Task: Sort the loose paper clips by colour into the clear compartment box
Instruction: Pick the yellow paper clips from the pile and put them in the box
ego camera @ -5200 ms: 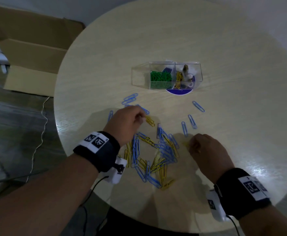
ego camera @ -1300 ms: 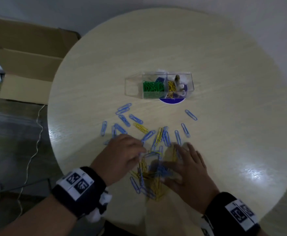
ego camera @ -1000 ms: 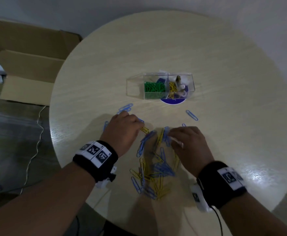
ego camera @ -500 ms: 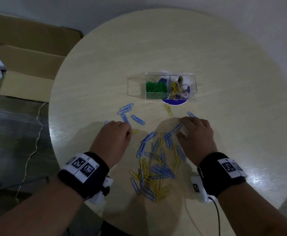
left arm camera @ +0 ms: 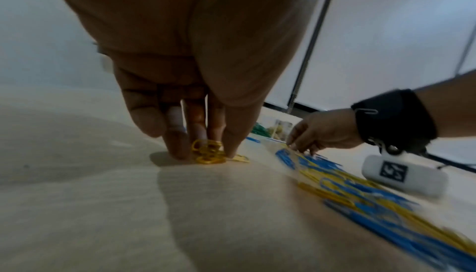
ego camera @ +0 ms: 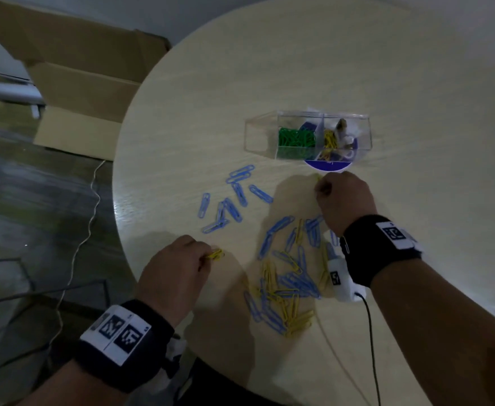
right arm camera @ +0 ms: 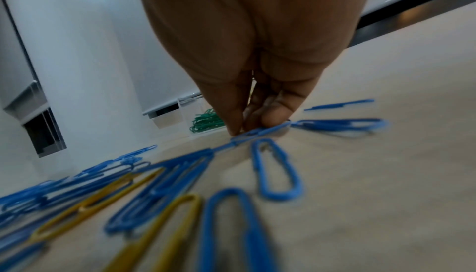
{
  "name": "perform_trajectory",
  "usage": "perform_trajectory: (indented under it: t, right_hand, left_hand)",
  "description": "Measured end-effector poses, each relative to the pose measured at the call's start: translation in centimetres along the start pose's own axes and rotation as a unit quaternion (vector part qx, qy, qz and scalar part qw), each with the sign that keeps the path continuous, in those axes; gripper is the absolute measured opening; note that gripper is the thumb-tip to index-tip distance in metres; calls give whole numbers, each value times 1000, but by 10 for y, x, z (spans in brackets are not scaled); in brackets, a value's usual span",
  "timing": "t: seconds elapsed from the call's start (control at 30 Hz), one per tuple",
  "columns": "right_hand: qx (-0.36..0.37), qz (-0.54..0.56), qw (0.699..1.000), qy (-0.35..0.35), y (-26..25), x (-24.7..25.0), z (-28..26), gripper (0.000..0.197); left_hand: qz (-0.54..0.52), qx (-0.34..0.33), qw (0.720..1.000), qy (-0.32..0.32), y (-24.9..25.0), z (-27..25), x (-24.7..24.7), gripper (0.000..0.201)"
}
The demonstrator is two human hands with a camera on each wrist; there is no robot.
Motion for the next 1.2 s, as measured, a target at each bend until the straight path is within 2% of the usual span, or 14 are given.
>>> perform_trajectory:
  t: [0.07,0.13,0.23,0.43,0.5,0.63,0.7,0.77,0.83,0.97,1.07,1.13,1.2]
  right_hand:
    - [-46,52,998,11,11,3,-2,18]
    - [-73,72,995,7,20,4,-2,23]
    - [-40,42,998,5,20,3,1,14]
    - [11,12,999,-50,19,4,-6,12]
    - [29,38,998,-32,22,12,-18,8]
    - [83,88,992,42,33,31,-62,29]
    - [139,46,989,0,35,23,-91,38]
    - [160,-31,985,-58,42,7,-116,48]
    - [140,-66,984,-90,52,-3,-132,56]
    - [83,-79,991,-66,72,1,-132,65]
    - [55,-48,997,-40,78,10,-124,66]
    - [72,-22,996,-44,75,12,-120,69]
    - [121,-17,991,-62,67,9,-118,68]
  left_hand:
    - [35,-29,999,-6,6,-2,-5,18]
    - [73,-46,996,-12,12,-2,-8,12]
    - [103,-44,993,-31,15,0,-9,5]
    - [111,-31,990,-85,21,11,-7,12]
    - [116,-26,988,-103,22,12,-7,14]
    - [148,-25,983,-111,26,8,-6,17]
    - [159,-15,983,-94,23,9,-4,19]
    - [153,-15,986,-62,21,12,0,16]
    - [131,-45,990,-39,31,13,4,11]
    - [73,-156,984,-38,77,4,-6,41]
    - [81,-213,973,-30,96,6,-18,52]
    - [89,-225,969,-36,96,11,-24,58]
    - [98,-215,971,-47,91,16,-25,61]
Point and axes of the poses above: each hand's wrist, its own z-axis towards the middle knuckle, its own x-axis out of the back of the hand, y = z × x, the point moved 4 cm from there along z, towards the middle knuckle, and after that the axes turned 6 degrees about z, right-handed, at the moved point
